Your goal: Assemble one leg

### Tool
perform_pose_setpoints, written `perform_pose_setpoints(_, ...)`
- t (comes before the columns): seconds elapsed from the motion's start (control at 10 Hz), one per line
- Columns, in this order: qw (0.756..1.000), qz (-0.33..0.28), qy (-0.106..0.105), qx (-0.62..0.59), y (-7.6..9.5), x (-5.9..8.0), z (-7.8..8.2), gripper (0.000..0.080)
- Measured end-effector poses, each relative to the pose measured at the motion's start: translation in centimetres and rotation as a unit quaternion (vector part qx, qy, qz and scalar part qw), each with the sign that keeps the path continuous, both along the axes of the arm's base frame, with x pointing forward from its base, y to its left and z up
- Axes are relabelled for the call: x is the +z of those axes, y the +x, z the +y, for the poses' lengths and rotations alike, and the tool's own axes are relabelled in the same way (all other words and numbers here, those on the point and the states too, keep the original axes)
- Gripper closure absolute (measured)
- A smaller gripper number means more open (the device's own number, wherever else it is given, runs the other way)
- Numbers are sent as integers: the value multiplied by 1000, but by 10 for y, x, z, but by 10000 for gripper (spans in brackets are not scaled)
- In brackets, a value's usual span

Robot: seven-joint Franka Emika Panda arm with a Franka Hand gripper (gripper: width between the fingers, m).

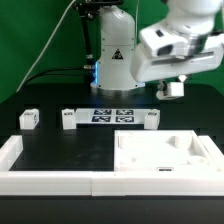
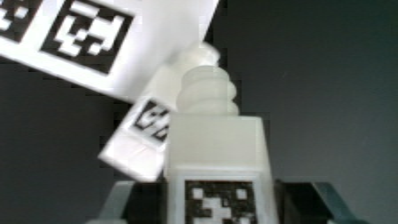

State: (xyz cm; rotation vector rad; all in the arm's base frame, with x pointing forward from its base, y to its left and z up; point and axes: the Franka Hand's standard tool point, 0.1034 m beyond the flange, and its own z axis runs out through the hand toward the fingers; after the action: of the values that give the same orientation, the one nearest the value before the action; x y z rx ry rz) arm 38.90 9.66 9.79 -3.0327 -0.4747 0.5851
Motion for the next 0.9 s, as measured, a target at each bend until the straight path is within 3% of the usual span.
perform_pose_setpoints(0.2,998,-61,3,5,-3,7,0,512)
perform_pose_setpoints(0.5,978,-203,43,4,8,7,-1,512)
perform_pose_setpoints(0.6,975,-212,58,10,10,6,-2,512)
perform_pose_setpoints(0.9,975,-207,80,6,60,15,12,512)
